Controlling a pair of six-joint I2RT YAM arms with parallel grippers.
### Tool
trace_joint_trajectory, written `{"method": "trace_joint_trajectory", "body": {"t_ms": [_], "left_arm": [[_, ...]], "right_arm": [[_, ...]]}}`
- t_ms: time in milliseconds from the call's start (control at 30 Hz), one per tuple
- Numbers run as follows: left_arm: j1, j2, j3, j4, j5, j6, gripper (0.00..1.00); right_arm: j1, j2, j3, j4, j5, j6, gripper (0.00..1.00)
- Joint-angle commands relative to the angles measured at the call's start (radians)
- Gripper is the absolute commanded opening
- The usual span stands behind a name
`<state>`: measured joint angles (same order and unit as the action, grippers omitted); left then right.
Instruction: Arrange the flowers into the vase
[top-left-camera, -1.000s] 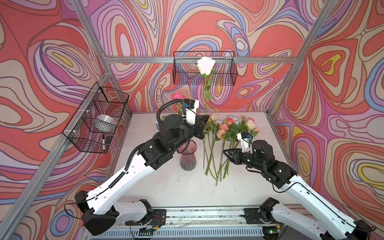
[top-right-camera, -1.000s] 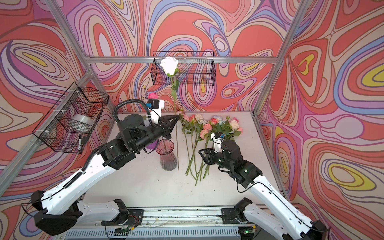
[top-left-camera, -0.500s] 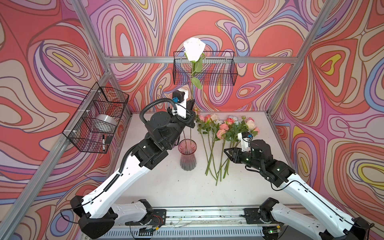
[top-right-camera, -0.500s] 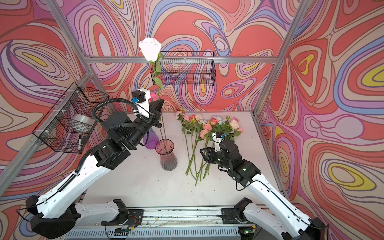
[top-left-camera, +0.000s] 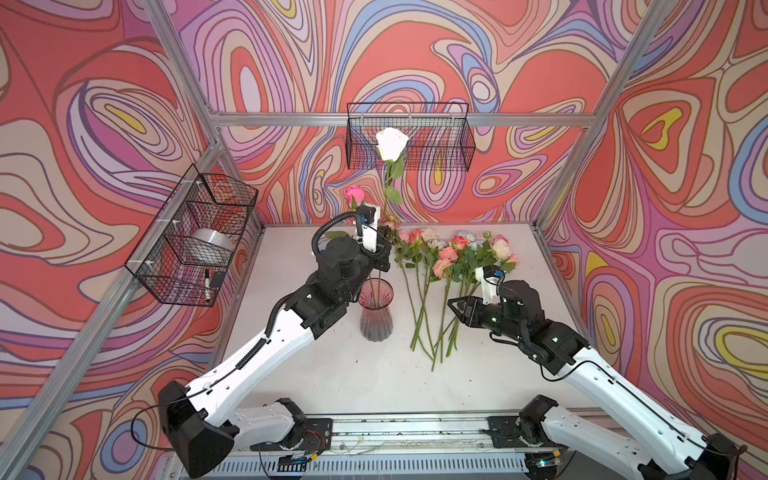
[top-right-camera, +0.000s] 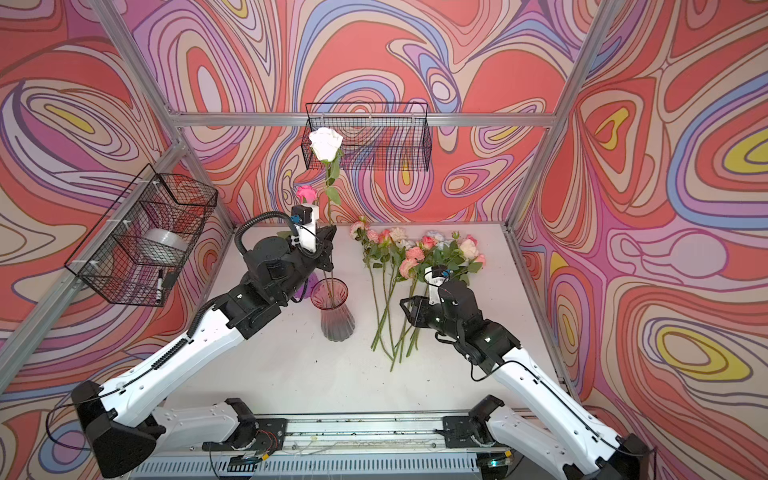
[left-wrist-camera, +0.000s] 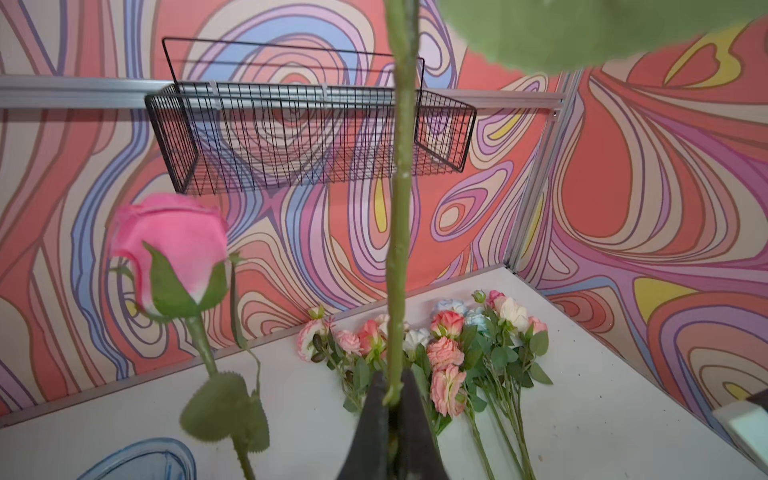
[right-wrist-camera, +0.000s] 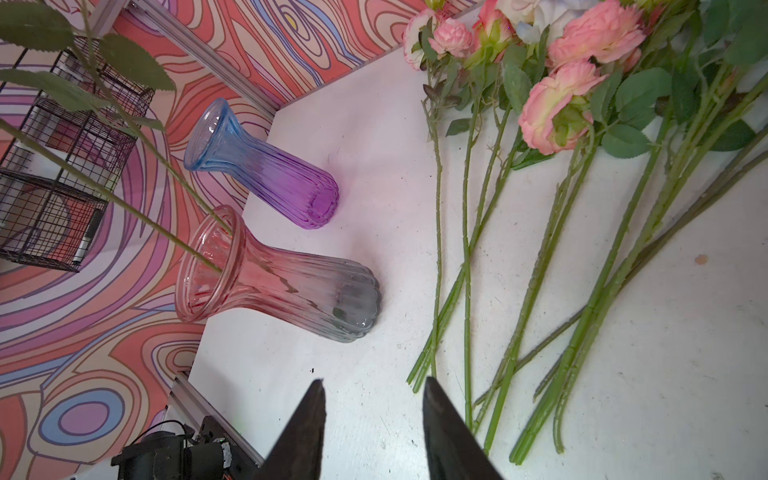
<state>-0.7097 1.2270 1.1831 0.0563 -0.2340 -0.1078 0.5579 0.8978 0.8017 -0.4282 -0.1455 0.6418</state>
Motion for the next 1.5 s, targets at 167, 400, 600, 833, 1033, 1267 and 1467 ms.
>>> {"method": "trace_joint_trajectory", "body": {"t_ms": [167,400,600,833,1033,1267,1467], "left_arm": [[0.001,-0.071,-0.095,-0.074,0.035,-0.089,0.0],[0.0,-0.109,-0.133,-0.118,0.048,-0.118,0.19],[0.0,-0.14,-0.132,-0.161,0.063,-0.124,0.26],[0.001,-0.19,-0.131,-0.195,0.071,-0.13,0.34],[0.001,-0.217,-0.098,-0.252,0.047,-0.121,0.46],[0.001,-0.255,-0.087,-0.282,0.035,-0.121,0.5],[0.001,-0.281,-0.095,-0.286,0.028,-0.128,0.51]], "right_arm": [[0.005,0.033,-0.021,0.021,-0.003,0.012,0.4],[0.005,0.053,-0.015,0.035,-0.014,0.018,0.4],[0.005,0.05,-0.008,0.026,-0.012,0.019,0.4],[0.005,0.044,0.003,0.012,0.002,0.016,0.4],[0.005,0.047,0.021,-0.001,0.013,0.013,0.4],[0.005,0.047,0.038,-0.013,0.024,0.003,0.4],[0.004,0.071,0.068,-0.009,0.01,-0.006,0.4]]}}
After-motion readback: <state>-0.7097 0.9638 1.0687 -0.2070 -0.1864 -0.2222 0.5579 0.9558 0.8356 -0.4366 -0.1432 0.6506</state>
